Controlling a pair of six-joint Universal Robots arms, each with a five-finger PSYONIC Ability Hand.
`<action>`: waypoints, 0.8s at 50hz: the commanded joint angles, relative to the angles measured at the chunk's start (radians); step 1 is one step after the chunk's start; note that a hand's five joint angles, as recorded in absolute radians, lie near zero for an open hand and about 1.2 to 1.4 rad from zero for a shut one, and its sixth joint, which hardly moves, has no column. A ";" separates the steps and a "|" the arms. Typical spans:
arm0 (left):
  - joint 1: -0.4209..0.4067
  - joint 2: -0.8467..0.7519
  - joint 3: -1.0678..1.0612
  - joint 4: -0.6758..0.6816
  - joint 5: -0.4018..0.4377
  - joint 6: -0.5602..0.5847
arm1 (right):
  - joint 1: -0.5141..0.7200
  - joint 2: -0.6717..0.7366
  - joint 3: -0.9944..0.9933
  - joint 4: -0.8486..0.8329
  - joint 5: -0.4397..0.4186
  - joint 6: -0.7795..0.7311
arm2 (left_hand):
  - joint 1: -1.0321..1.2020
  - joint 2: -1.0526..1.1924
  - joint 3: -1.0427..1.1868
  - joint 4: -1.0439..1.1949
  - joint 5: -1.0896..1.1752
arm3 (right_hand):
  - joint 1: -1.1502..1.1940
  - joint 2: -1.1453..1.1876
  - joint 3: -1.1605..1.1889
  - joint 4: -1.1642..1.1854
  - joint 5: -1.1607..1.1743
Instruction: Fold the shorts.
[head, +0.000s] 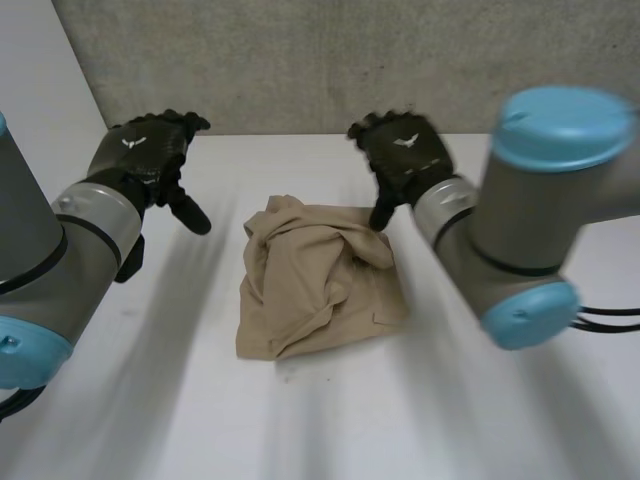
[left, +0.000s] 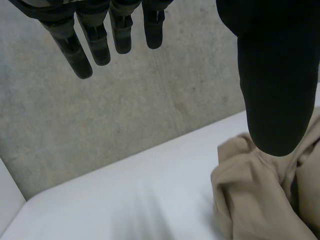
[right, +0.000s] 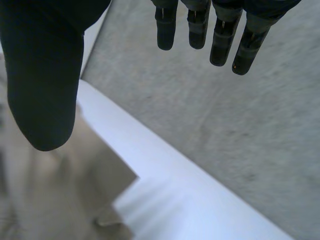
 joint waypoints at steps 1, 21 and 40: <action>-0.006 -0.015 -0.041 0.005 0.004 0.001 | -0.073 -0.259 0.210 0.006 -0.010 -0.011 | 0.021 0.013 0.005 0.009 -0.009 | -0.024 -0.043 -0.039 -0.054 -0.066; -0.138 -0.104 -0.041 0.119 0.153 0.218 | -0.164 -0.313 0.643 0.026 -0.194 -0.092 | 0.029 0.022 0.014 0.018 0.000 | 0.121 0.103 0.106 0.091 0.080; -0.217 -0.358 0.236 0.076 0.170 0.361 | -0.056 -0.037 0.540 -0.201 -0.188 -0.049 | 0.202 0.195 0.187 0.191 0.173 | 0.368 0.349 0.353 0.337 0.326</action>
